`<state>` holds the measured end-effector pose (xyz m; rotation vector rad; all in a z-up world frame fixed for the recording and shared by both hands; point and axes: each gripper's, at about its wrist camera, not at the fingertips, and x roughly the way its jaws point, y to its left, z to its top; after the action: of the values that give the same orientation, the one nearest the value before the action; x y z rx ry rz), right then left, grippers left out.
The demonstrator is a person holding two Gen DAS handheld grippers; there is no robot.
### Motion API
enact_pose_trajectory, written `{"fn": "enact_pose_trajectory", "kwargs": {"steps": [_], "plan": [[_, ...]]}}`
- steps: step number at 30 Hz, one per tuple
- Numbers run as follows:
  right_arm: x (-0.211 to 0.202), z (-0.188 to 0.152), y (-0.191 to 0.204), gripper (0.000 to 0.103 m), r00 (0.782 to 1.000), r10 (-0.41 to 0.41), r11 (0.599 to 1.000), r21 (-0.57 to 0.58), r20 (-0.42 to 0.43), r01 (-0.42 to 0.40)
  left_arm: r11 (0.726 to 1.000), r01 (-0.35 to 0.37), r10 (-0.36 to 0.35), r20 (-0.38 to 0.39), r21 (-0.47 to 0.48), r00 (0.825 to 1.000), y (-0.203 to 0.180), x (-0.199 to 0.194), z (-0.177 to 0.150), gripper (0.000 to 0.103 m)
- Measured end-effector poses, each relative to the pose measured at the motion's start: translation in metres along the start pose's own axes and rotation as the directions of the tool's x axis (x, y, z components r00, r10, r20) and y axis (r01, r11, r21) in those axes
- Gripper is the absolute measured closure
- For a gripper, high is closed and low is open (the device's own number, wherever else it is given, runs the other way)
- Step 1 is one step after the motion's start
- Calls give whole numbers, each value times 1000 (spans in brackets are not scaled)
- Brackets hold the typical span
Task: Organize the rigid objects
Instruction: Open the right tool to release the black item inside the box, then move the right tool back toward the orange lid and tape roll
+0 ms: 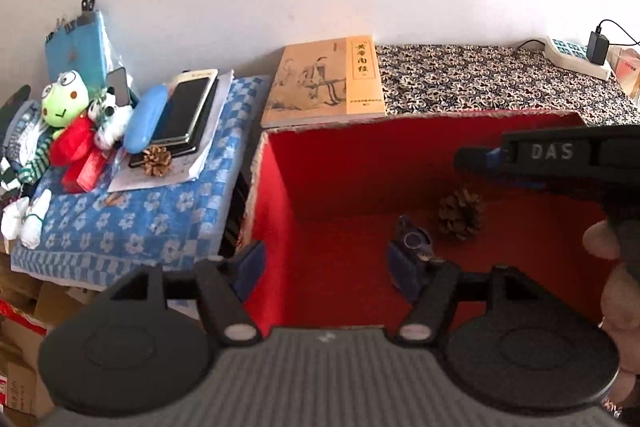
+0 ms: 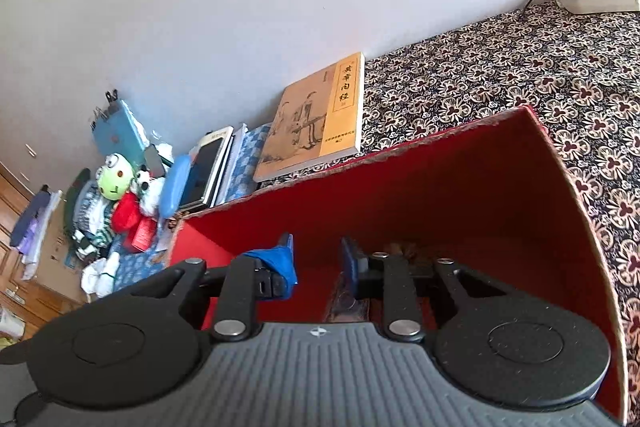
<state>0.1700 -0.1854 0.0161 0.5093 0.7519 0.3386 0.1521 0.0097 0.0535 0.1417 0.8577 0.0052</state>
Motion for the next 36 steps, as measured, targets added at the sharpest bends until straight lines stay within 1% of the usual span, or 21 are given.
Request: {"fn": "enact_pose_trajectory", "kwargs": {"steps": [2, 7, 9, 12, 17, 21, 27, 29, 32, 36], "plan": [[-9, -2, 3, 94, 1000, 2, 1000, -8, 9, -1, 1000, 1, -1, 4, -1, 1000, -1, -5, -2, 33], [-28, -10, 8, 93, 999, 38, 999, -17, 14, -38, 1000, -10, 9, 31, 8, 999, -3, -19, -7, 33], [-36, -15, 8, 91, 998, 55, 998, -18, 26, -55, 1000, -8, 8, 41, 12, 999, -3, -25, -10, 33], [-49, -21, 6, 89, 995, 85, 996, -18, 45, -84, 1000, 17, -18, 56, 8, 998, 1, -35, -13, 33], [-71, -34, -1, 89, 990, 128, 991, -33, 57, -126, 999, 51, -51, 74, 8, 996, 9, -53, -23, 33], [-87, -44, -6, 89, 986, 158, 986, -60, 55, -154, 997, 71, -73, 90, 15, 993, 17, -68, -36, 33], [-109, -60, -11, 89, 971, 232, 970, -82, 55, -227, 992, 128, -128, 64, 13, 990, 31, -76, -61, 33], [-113, -66, -13, 89, 970, 238, 968, -88, 43, -233, 989, 143, -144, 50, 25, 988, 31, -76, -70, 33], [-115, -76, -17, 89, 969, 247, 966, -75, 9, -246, 981, 188, -189, 12, 39, 982, 30, -71, -83, 33], [-112, -90, -23, 89, 975, 220, 974, -51, -43, -222, 969, 238, -236, -40, 61, 971, 22, -62, -98, 33]]}}
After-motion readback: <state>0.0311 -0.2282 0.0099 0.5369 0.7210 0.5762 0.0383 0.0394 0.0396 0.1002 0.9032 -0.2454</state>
